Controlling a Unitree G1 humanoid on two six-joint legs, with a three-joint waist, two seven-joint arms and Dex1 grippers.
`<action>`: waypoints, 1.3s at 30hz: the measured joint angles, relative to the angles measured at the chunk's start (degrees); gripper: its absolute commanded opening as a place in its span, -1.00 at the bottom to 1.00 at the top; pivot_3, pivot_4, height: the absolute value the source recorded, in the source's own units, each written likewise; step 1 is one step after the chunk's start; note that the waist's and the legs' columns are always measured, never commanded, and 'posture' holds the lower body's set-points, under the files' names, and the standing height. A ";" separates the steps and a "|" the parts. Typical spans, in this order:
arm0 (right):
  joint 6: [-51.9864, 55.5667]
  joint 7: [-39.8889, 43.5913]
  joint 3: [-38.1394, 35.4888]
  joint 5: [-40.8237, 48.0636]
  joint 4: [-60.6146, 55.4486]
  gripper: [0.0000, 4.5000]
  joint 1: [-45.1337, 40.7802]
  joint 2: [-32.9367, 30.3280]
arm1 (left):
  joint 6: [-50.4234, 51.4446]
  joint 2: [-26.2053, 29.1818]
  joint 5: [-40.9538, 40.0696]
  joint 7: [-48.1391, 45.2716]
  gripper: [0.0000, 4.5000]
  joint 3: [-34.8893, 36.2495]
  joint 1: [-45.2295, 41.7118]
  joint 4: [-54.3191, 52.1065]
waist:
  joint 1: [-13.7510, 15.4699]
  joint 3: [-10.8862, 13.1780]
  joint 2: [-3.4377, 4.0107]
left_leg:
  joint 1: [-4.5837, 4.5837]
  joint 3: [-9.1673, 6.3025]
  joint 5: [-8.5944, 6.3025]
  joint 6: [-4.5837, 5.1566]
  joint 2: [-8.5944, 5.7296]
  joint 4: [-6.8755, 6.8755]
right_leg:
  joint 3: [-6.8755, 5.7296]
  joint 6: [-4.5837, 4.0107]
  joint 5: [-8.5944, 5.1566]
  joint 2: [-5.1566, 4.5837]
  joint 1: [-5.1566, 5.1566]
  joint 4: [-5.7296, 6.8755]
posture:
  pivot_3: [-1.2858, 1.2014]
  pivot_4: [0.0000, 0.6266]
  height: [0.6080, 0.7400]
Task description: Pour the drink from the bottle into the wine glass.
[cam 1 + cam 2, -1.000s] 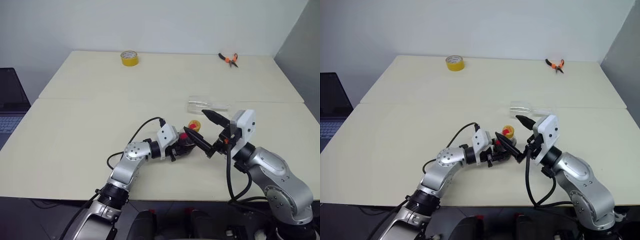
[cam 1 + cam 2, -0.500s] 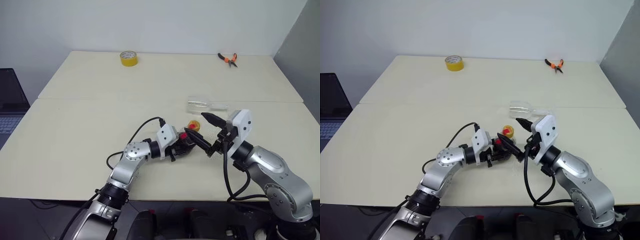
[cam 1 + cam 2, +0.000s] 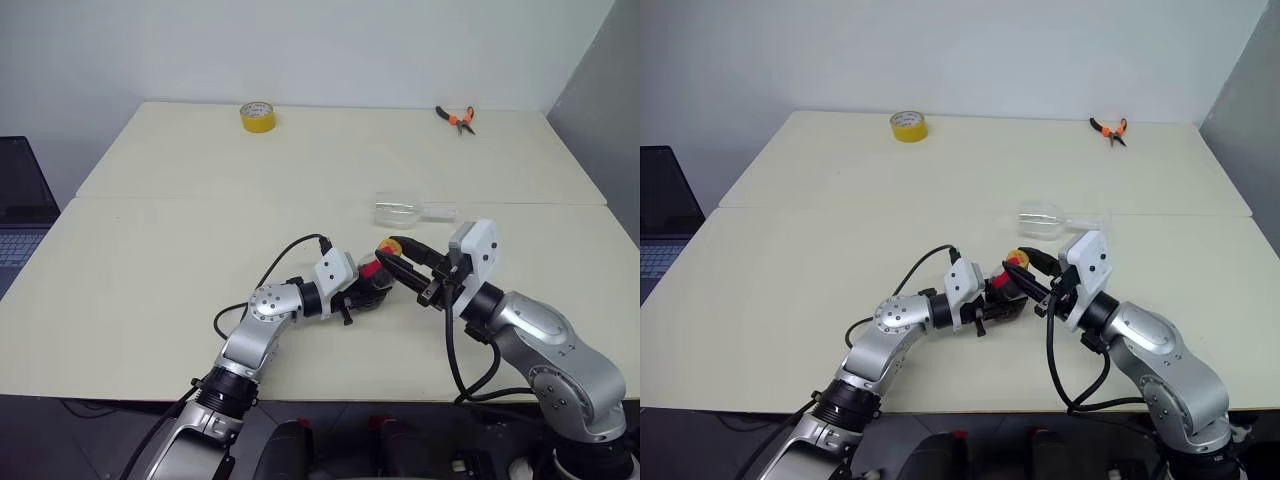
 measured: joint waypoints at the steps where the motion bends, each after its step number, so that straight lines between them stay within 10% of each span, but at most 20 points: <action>1: -1.45 2.79 -0.27 0.34 1.79 -0.45 -0.75 -1.88 | 0.21 0.07 0.00 -0.13 -0.41 -0.06 0.02 -0.16 | 0.00 0.00 0.00 | 0.01 0.02 0.00 0.01 -0.01 0.01 | 0.01 0.00 0.00 0.01 0.00 0.00 | 0.03 -0.52 1.00; 16: -19.85 37.52 4.71 -2.79 25.43 -0.45 -16.29 -16.41 | 2.98 0.99 -0.07 -1.01 -0.55 -1.31 0.02 -2.48 | 0.01 0.01 -0.01 | 0.02 0.01 -0.02 0.05 0.02 0.00 | 0.00 -0.01 0.00 0.01 0.01 -0.03 | 0.03 -0.52 1.00; 18: -18.74 37.64 4.28 -2.03 25.26 -0.11 -16.12 -16.45 | 2.98 0.96 -0.07 -1.01 -0.55 -1.49 -0.04 -2.49 | 0.09 0.01 0.00 | 0.01 0.00 -0.02 0.05 0.03 0.00 | 0.00 -0.01 0.00 0.00 0.01 -0.03 | 0.03 -0.52 1.00; 25: -6.80 29.00 -1.23 3.88 14.93 0.97 -4.63 -16.59 | 2.94 0.73 -0.97 -0.44 -0.56 -0.81 -0.05 -3.78 | 0.37 0.03 -0.01 | -0.04 -0.02 -0.02 0.05 -0.01 0.04 | -0.02 -0.01 0.00 -0.08 0.01 -0.02 | 0.03 -0.52 1.00; 39: 3.04 -11.42 -0.84 0.70 -7.62 0.99 3.21 2.68 | 0.91 -1.67 1.32 5.60 -0.59 -0.46 -0.49 -0.33 | 0.16 0.02 0.00 | -0.03 -0.01 -0.01 0.03 -0.04 0.00 | -0.01 0.02 -0.01 -0.05 -0.01 -0.02 | 0.03 -0.52 1.00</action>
